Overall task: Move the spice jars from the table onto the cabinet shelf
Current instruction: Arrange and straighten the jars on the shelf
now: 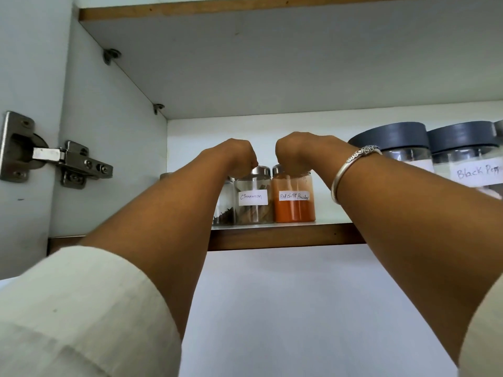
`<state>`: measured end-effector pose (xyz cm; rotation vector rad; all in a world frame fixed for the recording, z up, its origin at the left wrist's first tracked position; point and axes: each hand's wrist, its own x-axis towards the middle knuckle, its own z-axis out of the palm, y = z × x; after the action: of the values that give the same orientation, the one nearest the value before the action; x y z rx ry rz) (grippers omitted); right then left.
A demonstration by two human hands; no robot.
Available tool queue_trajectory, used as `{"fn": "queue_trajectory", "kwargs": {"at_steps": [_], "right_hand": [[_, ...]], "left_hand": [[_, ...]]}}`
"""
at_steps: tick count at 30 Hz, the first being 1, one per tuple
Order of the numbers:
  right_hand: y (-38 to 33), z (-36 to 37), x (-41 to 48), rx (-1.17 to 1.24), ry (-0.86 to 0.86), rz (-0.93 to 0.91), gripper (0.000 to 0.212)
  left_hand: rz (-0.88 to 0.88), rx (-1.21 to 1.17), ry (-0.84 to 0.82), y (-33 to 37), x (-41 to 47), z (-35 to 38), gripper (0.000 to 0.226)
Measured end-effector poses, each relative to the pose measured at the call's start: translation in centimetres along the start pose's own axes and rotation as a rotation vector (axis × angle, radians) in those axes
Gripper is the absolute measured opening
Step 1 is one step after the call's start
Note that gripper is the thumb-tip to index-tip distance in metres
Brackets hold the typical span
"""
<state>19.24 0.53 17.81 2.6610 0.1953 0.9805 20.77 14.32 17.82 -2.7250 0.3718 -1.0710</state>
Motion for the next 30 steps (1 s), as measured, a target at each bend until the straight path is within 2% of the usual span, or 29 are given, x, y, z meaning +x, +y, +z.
{"fn": "queue_trajectory", "kwargs": {"at_steps": [4, 8, 12, 19, 23, 26, 28, 29, 30], "right_hand": [[0.4, 1.0, 1.1, -0.031, -0.027, -0.020, 0.027], [0.5, 1.3, 1.6, -0.049, -0.053, -0.039, 0.028], [0.8, 1.6, 1.8, -0.040, -0.054, -0.057, 0.027], [0.6, 1.7, 1.5, -0.023, -0.034, -0.060, 0.015], [-0.2, 1.8, 0.8, 0.020, -0.018, -0.019, 0.024], [-1.1, 1.8, -0.5, 0.099, 0.018, 0.021, 0.005], [-1.3, 1.7, -1.5, 0.124, 0.078, 0.021, 0.054], [-1.3, 1.6, -1.8, 0.124, 0.118, 0.009, 0.070], [-1.3, 1.2, -2.4, 0.113, 0.149, -0.005, 0.077]], "left_hand": [[0.021, 0.032, -0.053, -0.6, 0.1, 0.2, 0.044], [0.054, 0.181, -0.153, 0.2, 0.1, 0.3, 0.034], [0.049, 0.247, -0.158, 0.6, 0.1, 0.7, 0.035], [-0.021, 0.134, -0.143, 1.0, -0.3, 1.2, 0.040], [-0.059, 0.037, -0.115, 1.1, -0.5, 1.9, 0.034], [-0.047, -0.032, -0.060, 1.6, -1.3, 1.9, 0.055], [-0.027, -0.055, 0.011, 1.9, -1.9, 1.5, 0.060], [-0.018, -0.079, 0.033, 2.1, -2.2, 1.3, 0.059], [-0.011, -0.117, 0.048, 2.3, -2.6, 1.0, 0.058]]}}
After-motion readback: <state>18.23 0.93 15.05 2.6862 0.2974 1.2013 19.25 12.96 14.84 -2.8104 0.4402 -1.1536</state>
